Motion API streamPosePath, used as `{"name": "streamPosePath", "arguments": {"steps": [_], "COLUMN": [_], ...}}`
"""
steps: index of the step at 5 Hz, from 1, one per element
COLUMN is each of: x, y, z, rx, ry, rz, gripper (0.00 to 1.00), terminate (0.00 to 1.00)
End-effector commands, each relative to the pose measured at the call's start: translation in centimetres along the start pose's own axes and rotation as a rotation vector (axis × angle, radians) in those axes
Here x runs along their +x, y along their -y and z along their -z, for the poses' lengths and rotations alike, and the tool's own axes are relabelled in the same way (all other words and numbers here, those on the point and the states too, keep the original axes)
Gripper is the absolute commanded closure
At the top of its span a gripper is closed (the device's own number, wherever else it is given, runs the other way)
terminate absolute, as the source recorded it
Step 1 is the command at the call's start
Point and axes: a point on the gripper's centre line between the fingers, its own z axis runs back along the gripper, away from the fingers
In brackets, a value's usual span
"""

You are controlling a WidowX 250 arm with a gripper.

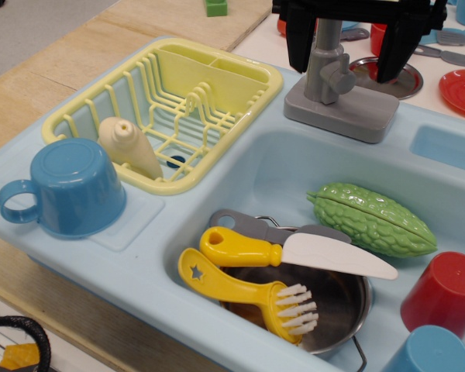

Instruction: Turn lever vertical to front

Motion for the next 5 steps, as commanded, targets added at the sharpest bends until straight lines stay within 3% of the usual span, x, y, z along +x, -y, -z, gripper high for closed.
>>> {"name": "streamPosePath", "arguments": {"steps": [1,2,3,5], "x": [1.4,2.1,2.5,2.5], "y": [0.6,1.2,1.5,1.4], "z": [-1.1,-1.0,-0.8,-0.3], "rx": [-0.02,-0.023,-0.031,-0.042], "ry": [0.063,0.062,0.076,0.039], "rz": [0.035,0.053,0.054,0.022], "gripper": [0.0,0.0,1.0,1.0], "terminate": [0.0,0.0,0.0,0.0]}}
